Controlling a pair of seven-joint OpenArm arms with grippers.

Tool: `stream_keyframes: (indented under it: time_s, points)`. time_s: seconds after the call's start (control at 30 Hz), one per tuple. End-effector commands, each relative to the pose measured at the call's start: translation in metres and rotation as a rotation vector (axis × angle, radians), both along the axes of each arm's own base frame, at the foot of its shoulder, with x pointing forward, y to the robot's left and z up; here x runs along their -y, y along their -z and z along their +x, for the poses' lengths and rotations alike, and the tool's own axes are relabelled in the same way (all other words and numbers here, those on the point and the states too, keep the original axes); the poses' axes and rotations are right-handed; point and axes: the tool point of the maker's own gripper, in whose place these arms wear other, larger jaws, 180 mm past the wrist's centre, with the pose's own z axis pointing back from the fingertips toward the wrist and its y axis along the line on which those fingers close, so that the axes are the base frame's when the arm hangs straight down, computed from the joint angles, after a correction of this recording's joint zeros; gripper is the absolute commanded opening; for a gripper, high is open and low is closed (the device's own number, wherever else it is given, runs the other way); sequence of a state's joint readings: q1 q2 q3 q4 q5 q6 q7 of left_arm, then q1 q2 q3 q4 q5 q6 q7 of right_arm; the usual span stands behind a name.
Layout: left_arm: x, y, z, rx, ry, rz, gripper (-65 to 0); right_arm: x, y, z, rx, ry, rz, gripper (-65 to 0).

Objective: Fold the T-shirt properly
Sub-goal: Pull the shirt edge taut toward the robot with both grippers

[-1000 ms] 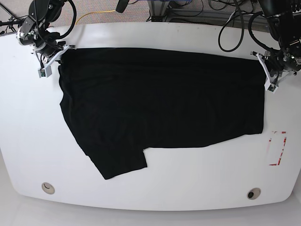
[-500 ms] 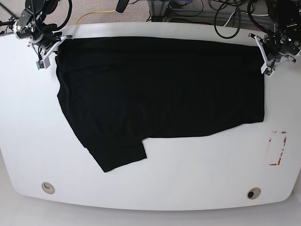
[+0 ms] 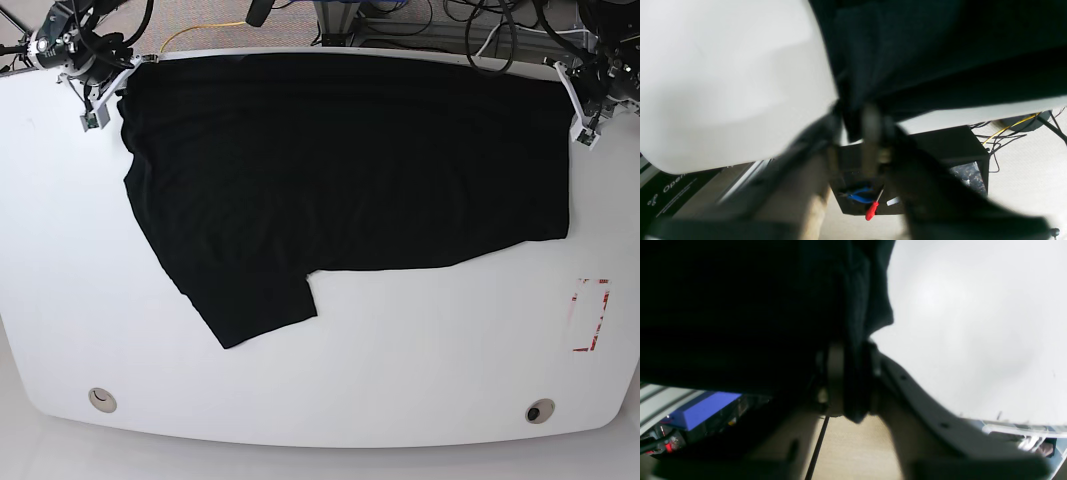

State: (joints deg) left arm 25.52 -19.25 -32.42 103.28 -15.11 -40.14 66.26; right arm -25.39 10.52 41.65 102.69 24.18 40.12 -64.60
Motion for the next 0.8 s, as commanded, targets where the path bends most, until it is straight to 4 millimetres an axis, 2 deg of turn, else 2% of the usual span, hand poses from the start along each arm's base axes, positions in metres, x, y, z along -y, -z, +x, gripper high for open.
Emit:
stream_keyframes:
  time_s: [0.0,0.07,0.13,0.33,0.53,0.67,0.77]
  points:
    - [-0.011,-0.009,0.004,0.012,0.003,0.043,-42.2,0.011,-0.010,0.009,0.030,-0.005,-0.038,-43.0]
    - [-0.015,-0.011,0.004,0.017,-0.008,0.050,-35.7,0.011,-0.011,0.011,0.034,-0.005,-0.039,-34.9]
    - [-0.023,-0.016,0.002,0.028,-0.033,0.060,-33.5,0.011,-0.011,0.011,0.036,-0.005,-0.039,-32.0]
    - [-0.043,-0.032,0.006,0.058,-0.055,0.094,-33.6,0.011,-0.014,0.019,0.056,-0.005,-0.041,-33.6]
    - [-0.065,-0.060,0.017,0.138,-0.079,0.090,-33.8,0.011,-0.015,0.021,0.061,-0.007,-0.043,-33.8]
    - [-0.061,-0.074,0.033,0.196,-0.049,0.001,-33.8,0.011,-0.016,0.021,0.063,-0.008,-0.043,-33.8]
    - [-0.053,-0.075,0.033,0.187,-0.048,-0.079,-33.8,0.011,-0.017,0.021,0.066,-0.007,-0.039,-33.8]
